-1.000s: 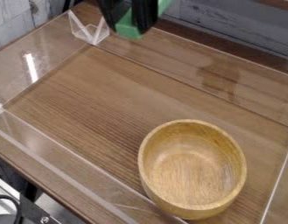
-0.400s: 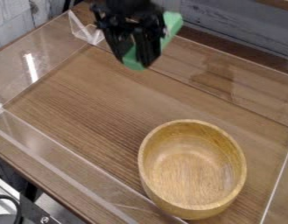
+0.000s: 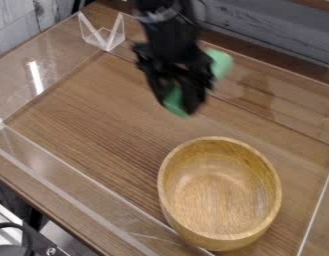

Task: Remove the green block from inside the brown bowl and put it on the table

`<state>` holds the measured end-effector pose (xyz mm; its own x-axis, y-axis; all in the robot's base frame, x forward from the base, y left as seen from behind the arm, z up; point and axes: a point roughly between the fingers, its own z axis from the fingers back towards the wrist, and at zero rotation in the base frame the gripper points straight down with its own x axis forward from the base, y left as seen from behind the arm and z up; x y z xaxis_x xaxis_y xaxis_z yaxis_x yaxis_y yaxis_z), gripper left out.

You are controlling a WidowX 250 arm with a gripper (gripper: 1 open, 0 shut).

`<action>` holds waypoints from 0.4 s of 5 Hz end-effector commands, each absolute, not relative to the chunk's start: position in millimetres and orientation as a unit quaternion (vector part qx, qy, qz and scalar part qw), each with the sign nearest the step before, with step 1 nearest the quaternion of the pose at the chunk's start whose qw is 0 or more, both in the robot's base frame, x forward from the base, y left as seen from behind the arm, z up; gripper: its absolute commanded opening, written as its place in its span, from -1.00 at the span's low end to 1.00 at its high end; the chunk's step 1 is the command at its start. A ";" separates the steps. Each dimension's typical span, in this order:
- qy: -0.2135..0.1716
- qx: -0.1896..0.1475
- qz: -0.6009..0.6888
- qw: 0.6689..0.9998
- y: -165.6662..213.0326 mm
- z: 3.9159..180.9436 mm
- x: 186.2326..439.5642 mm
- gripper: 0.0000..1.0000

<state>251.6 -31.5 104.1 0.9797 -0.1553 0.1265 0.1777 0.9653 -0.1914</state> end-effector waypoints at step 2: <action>-0.067 -0.095 -0.206 0.972 -130.6 109.5 207.7 -1.00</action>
